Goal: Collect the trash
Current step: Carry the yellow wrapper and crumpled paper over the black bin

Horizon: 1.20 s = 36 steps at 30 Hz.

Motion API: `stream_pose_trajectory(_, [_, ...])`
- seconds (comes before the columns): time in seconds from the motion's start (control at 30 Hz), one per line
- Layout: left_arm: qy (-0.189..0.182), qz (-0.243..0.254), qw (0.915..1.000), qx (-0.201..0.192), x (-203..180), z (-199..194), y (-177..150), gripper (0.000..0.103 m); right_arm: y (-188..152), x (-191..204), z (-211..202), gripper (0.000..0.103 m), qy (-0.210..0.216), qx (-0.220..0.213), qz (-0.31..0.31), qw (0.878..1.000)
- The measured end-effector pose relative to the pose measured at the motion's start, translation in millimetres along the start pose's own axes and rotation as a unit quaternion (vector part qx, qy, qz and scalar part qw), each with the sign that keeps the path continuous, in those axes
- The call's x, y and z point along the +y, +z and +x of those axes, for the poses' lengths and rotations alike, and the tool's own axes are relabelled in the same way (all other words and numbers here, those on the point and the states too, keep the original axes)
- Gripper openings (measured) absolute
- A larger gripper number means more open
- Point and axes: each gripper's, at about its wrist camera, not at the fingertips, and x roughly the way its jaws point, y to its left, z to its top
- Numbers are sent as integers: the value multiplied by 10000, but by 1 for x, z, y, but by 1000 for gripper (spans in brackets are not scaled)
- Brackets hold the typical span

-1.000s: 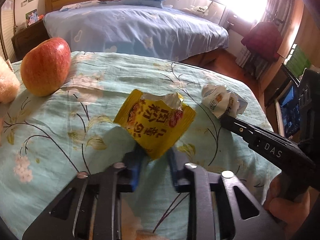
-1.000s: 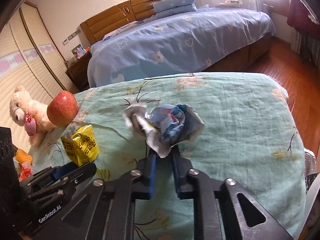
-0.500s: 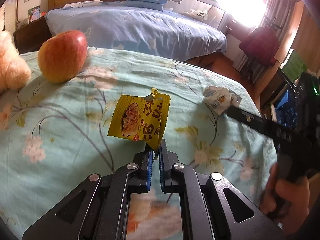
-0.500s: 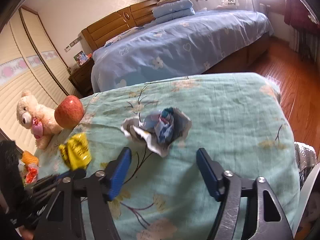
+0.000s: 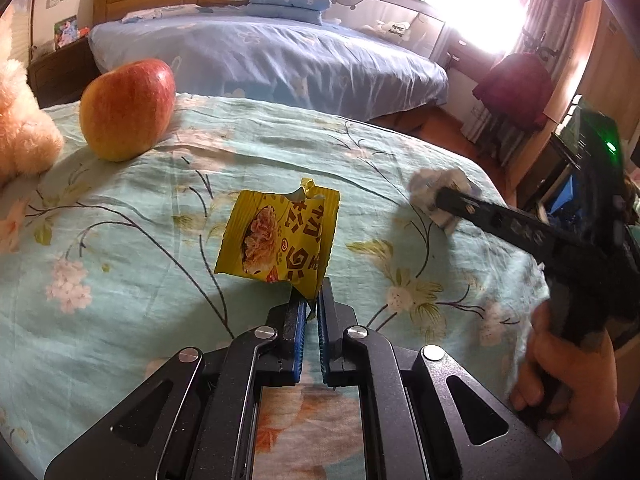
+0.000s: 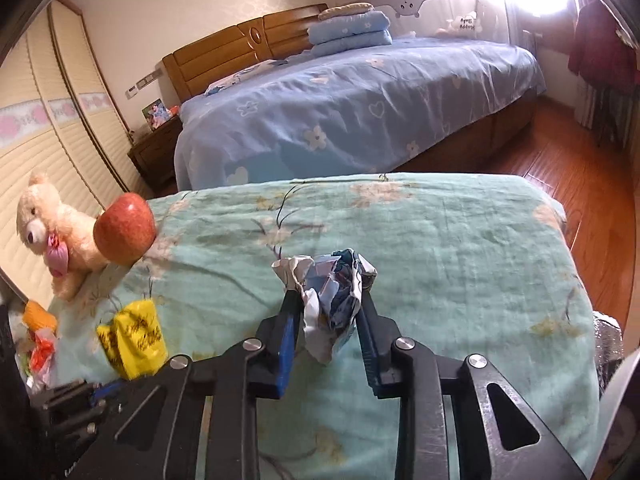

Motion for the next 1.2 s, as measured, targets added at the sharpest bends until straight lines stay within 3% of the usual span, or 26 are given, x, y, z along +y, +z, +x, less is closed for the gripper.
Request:
stream_pose_trajectory(0.27, [137,135,9998,-49,-15,-18,-18,5,-37,-8,-42,28,324,12,432,9985])
stream_pose_trajectory(0.53, [26,204,9998,-18,-35,-43,-35,5,-65,-16,-88,28,476,-149,777,9957])
stream_pose_trajectory(0.9, [-151,470,9988,-27,-69,-66,-59,5,-92,-16,-136,28,285,-473,692,9961])
stream_pose_trajectory(1.2, [-301,412,9987,-92,-65,-82,-69,4,-108,-24,-155,28,279,-590,807,9946])
